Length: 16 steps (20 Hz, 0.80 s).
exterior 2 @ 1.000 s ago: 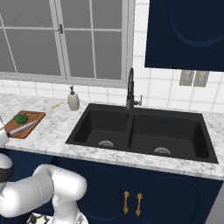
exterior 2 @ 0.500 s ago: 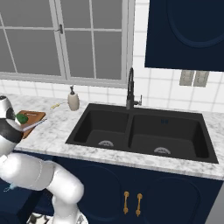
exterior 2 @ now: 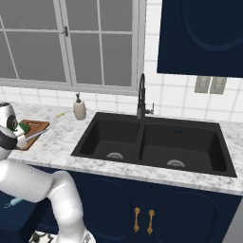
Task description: Place the appropriate cutting tool for cutting the broccoli skin on the cutting board.
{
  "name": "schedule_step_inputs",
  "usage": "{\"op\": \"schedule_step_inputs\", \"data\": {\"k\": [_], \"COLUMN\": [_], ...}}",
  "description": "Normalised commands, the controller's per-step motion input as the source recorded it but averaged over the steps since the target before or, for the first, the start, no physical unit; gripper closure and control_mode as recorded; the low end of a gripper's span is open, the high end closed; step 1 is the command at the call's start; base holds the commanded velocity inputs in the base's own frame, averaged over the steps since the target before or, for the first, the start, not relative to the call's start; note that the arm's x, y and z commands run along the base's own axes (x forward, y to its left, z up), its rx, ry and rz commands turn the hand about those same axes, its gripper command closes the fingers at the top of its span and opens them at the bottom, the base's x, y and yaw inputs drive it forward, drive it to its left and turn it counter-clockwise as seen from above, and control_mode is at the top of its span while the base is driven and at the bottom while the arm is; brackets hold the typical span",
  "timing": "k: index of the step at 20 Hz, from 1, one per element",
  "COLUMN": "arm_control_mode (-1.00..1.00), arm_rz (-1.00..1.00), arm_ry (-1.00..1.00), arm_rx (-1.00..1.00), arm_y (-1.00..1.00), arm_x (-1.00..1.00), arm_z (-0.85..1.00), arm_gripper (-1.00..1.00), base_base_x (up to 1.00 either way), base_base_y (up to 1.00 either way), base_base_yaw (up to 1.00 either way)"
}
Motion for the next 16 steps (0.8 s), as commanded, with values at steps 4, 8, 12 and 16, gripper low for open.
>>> {"op": "schedule_step_inputs", "data": {"k": [4,8,12,16], "arm_control_mode": [-1.0,-1.0,-1.0,-1.0], "arm_rz": [0.05,0.06,0.06,0.04], "arm_ry": [0.16,0.07,0.02,0.0], "arm_rx": [-0.06,-0.07,-0.05,-0.01], "arm_y": [0.29,0.26,0.29,0.08], "arm_x": [0.41,0.37,0.33,0.16], "arm_z": [-0.01,-0.25,-0.42,-0.49], "arm_gripper": [1.0,1.0,1.0,1.0], "base_base_x": [0.0,0.0,0.0,0.0], "base_base_y": [0.0,0.0,0.0,0.0], "base_base_yaw": [0.0,0.0,0.0,0.0]}}
